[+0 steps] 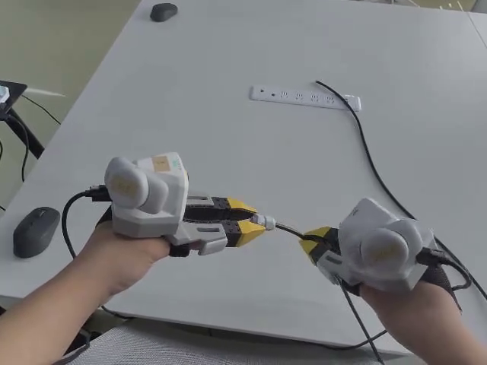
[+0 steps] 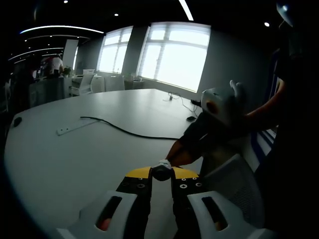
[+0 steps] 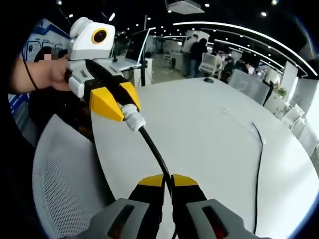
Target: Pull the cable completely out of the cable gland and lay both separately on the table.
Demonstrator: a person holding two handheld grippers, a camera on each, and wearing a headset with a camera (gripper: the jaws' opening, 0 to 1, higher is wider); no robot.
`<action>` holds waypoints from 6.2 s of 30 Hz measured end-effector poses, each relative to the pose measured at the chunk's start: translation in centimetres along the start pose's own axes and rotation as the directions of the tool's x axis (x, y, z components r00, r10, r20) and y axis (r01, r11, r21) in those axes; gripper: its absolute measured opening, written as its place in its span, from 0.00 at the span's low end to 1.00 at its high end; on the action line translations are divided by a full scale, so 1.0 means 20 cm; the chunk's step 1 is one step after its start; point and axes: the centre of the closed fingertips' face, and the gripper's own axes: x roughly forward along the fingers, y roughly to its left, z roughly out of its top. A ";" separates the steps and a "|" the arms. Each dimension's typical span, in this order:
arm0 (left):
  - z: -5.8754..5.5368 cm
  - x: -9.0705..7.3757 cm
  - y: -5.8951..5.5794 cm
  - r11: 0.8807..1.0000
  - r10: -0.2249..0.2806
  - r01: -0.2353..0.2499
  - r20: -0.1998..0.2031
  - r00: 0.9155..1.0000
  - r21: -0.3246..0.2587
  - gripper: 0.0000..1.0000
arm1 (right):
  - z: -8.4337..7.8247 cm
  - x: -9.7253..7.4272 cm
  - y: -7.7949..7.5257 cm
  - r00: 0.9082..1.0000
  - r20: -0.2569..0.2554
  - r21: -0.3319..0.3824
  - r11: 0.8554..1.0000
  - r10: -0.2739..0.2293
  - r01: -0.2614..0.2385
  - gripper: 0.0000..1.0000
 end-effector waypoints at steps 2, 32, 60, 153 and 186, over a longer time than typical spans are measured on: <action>0.00 0.00 0.00 1.000 0.000 0.000 -0.001 1.000 0.001 0.15 | -0.02 0.00 -0.01 1.000 -0.003 0.027 1.000 0.001 -0.001 0.00; -0.02 0.02 -0.02 1.000 0.007 -0.007 -0.017 1.000 0.000 0.15 | -0.09 -0.03 -0.12 0.999 -0.023 0.033 0.998 -0.043 0.044 0.00; -0.15 -0.06 0.03 1.000 0.020 -0.021 -0.022 1.000 -0.010 0.15 | 0.17 0.10 -0.19 0.998 -0.042 -0.019 0.999 -0.048 0.047 0.00; -0.93 -0.01 0.31 0.999 -0.038 0.044 -0.230 0.972 0.021 0.16 | 0.27 1.24 0.36 0.942 -0.254 -0.325 0.898 0.218 -0.296 0.00; -0.95 -0.06 0.31 0.999 0.010 0.003 -0.261 0.965 0.049 0.23 | 0.39 1.11 0.30 0.969 -0.176 -0.308 0.925 0.173 -0.221 0.19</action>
